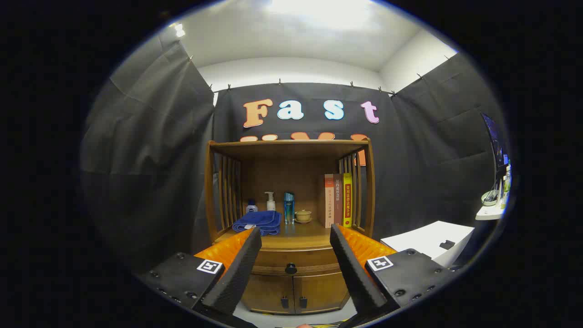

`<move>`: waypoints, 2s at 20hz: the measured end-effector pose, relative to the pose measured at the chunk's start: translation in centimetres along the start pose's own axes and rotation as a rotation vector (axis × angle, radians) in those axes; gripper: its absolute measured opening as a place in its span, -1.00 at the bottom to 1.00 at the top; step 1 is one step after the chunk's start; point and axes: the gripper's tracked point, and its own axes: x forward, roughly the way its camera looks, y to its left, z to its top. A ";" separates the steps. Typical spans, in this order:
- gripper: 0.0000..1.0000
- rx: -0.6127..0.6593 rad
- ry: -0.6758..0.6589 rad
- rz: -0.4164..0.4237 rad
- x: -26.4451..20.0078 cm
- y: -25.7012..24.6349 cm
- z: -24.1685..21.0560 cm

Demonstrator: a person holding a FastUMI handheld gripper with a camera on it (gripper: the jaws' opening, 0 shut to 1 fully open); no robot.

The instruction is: Pull open the drawer, take out the items inside it, and place them on the countertop above the cabinet.

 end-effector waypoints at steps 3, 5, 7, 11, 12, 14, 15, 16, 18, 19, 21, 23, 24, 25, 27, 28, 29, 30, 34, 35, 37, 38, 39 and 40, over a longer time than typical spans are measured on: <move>0.99 -0.001 0.007 0.004 -0.4 0.1 -0.3; 0.99 -0.002 0.007 0.002 -0.2 0.0 -0.2; 0.99 -0.001 0.004 0.001 -0.2 0.0 -0.1; 0.99 -0.002 0.007 0.000 -0.3 -0.1 -0.1; 0.99 -0.002 0.005 -0.002 -0.3 -0.1 0.1; 0.99 -0.004 0.012 0.001 -0.3 0.1 -0.1; 0.99 -0.002 0.008 0.000 -0.3 0.1 -0.1; 0.99 -0.004 0.006 0.000 -0.2 0.2 0.0; 0.99 -0.008 0.022 0.007 -0.2 0.5 -0.7; 0.99 -0.007 0.023 0.008 -0.2 0.6 -0.8; 0.99 -0.009 0.021 0.005 0.0 0.4 -0.4; 0.99 -0.009 0.024 0.007 -0.1 0.6 -0.7; 0.99 -0.009 0.022 0.009 -0.1 0.7 -0.6; 0.99 -0.011 0.023 0.010 0.0 0.7 -0.7; 0.99 -0.013 0.021 0.013 -0.2 0.9 -1.0; 0.99 -0.013 0.023 0.014 -0.4 1.0 -1.1; 0.99 -0.015 0.027 0.015 -0.3 0.9 -1.2; 0.99 -0.016 0.028 0.016 -0.5 0.9 -1.2; 0.99 -0.013 0.029 0.012 -0.3 0.7 -1.3; 0.99 -0.012 0.026 0.011 -0.3 0.7 -1.3; 0.99 -0.014 0.029 0.011 -0.4 0.7 -1.5; 0.99 -0.013 0.031 0.012 -0.4 0.8 -1.7; 0.99 -0.012 0.028 0.012 -0.4 0.8 -1.7; 0.99 -0.013 0.027 0.012 -0.3 0.8 -1.7</move>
